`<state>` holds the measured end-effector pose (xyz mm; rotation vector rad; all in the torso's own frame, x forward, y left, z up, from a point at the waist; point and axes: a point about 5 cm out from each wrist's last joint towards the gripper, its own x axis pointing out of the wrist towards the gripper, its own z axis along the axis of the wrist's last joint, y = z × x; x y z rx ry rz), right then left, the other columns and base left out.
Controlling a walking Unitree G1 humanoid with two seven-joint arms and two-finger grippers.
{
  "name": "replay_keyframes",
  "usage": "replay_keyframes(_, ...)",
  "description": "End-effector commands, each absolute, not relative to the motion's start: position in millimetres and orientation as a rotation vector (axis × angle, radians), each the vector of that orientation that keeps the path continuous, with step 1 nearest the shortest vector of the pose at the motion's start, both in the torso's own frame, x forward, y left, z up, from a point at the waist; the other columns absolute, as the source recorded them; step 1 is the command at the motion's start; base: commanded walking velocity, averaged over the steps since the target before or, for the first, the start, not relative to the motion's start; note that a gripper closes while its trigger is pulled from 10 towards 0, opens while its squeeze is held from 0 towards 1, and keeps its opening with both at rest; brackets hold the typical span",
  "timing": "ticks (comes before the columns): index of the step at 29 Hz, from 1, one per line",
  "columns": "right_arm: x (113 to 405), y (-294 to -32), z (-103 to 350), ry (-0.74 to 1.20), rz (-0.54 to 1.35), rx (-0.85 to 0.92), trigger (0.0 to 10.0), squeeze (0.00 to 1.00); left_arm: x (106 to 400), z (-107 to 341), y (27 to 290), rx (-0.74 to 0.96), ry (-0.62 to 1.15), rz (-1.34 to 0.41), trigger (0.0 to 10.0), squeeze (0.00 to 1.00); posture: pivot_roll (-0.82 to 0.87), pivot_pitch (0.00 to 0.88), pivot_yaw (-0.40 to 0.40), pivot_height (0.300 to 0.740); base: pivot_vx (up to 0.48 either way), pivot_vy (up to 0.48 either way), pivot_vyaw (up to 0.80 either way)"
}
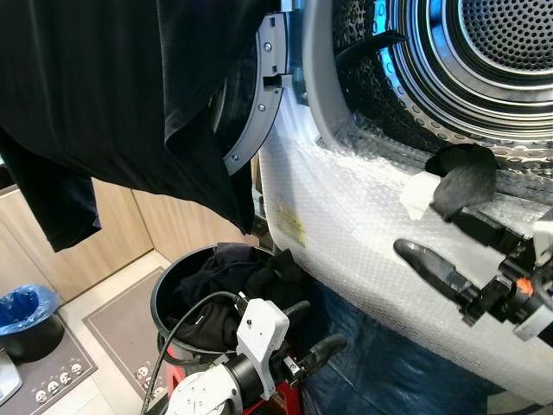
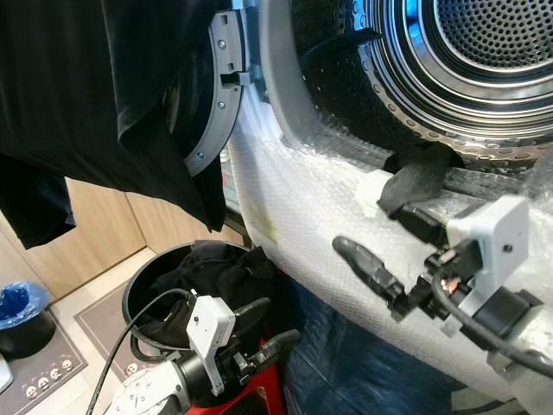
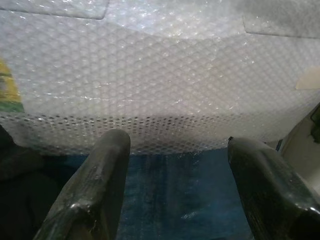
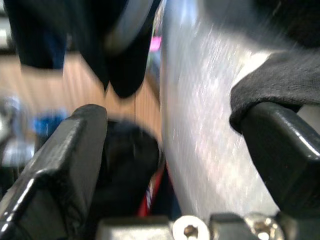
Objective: Clothes washing
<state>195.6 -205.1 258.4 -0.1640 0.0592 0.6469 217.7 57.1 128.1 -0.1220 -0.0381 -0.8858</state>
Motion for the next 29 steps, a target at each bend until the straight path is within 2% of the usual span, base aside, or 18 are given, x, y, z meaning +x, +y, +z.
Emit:
replay_keyframes(1,194,-205,252,0.101,0.672,-0.197,10.0,0.00,219,130,62,-0.102,-0.046,-0.869,10.0,0.00,-0.12,0.000,0.020,0.740,0.000,0.000,0.00)
replay_keyframes(12,190,-217,222,0.304,0.702,-0.356,10.0,0.00,220,129,62,-0.090,-0.048,-0.877,10.0,0.00,-0.12,0.000,0.021,0.740,0.000,0.000,0.00)
replay_keyframes(18,202,-222,236,0.078,0.596,-0.243,10.0,0.00,219,129,62,-0.092,-0.047,-0.880,10.0,0.00,-0.12,0.000,0.021,0.740,0.000,0.000,0.00)
replay_keyframes(24,203,-238,248,-0.009,0.549,-0.136,10.0,0.00,218,129,62,-0.093,-0.046,-0.878,10.0,0.00,-0.12,0.000,0.024,0.740,0.000,0.000,0.00)
replay_keyframes(29,187,-257,257,0.008,0.602,-0.100,10.0,0.00,218,129,62,-0.096,-0.043,-0.881,10.0,0.00,-0.13,0.000,0.027,0.740,0.000,0.000,0.00)
